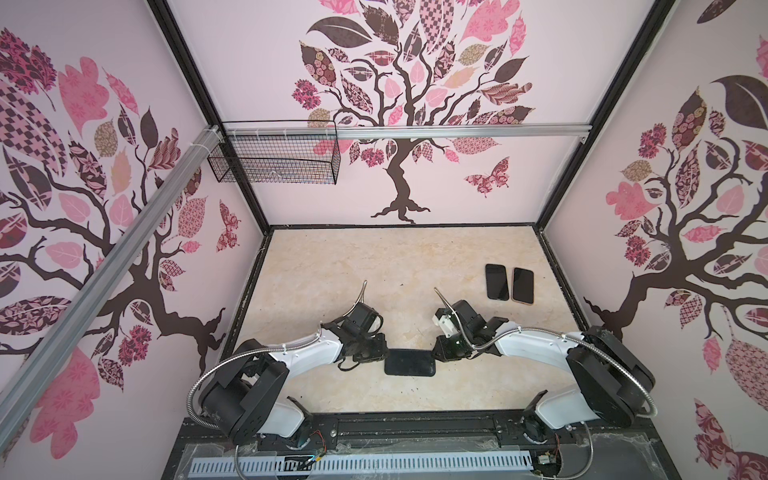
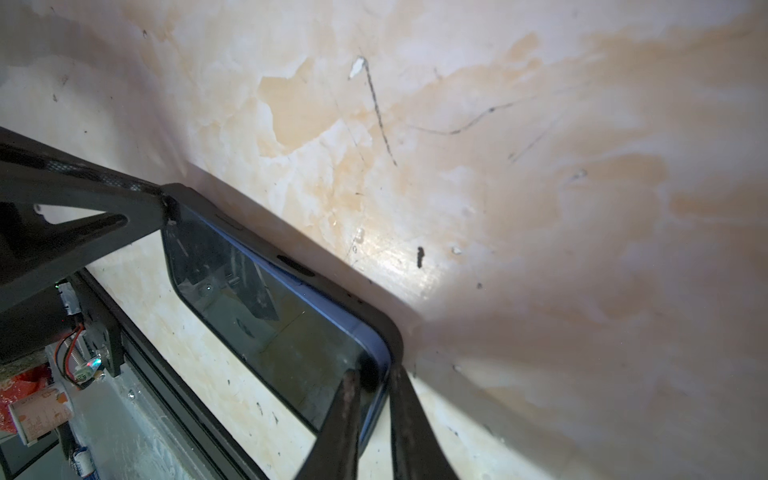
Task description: Put the phone into the phone case
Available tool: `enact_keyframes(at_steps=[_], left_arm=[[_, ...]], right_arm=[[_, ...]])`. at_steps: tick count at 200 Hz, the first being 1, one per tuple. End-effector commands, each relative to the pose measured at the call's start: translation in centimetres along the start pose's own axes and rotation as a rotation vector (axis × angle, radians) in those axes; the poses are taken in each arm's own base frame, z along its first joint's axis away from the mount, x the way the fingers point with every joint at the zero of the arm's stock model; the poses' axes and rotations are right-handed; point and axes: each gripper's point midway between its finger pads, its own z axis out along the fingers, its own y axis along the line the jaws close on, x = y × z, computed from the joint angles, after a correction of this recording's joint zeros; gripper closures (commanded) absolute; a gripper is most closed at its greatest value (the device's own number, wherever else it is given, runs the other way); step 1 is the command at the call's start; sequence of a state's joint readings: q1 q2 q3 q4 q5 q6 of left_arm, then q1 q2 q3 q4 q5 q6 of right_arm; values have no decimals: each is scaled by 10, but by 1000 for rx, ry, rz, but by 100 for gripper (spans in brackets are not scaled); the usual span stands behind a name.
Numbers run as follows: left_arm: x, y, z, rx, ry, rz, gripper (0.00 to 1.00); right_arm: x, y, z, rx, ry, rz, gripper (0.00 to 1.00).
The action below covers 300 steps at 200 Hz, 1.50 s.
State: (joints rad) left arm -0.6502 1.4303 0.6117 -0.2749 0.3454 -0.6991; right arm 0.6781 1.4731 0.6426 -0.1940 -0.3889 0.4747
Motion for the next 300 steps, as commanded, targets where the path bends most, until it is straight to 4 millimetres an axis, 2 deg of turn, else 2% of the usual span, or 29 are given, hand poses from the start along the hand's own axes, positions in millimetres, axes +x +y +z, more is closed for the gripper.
enact_keyframes(at_steps=[1, 116, 199, 300], left_arm=[[-8, -11, -2, 34, -14, 22, 84], [-6, -12, 2, 50, -1, 16, 84], [0, -13, 11, 62, 14, 7, 84], [6, -18, 21, 61, 32, 13, 85]], right_arm=[[2, 2, 5, -26, 19, 10, 83], [22, 1, 20, -75, 124, 17, 88], [32, -21, 37, 26, 182, 18, 90], [44, -34, 63, 153, 241, -22, 91]])
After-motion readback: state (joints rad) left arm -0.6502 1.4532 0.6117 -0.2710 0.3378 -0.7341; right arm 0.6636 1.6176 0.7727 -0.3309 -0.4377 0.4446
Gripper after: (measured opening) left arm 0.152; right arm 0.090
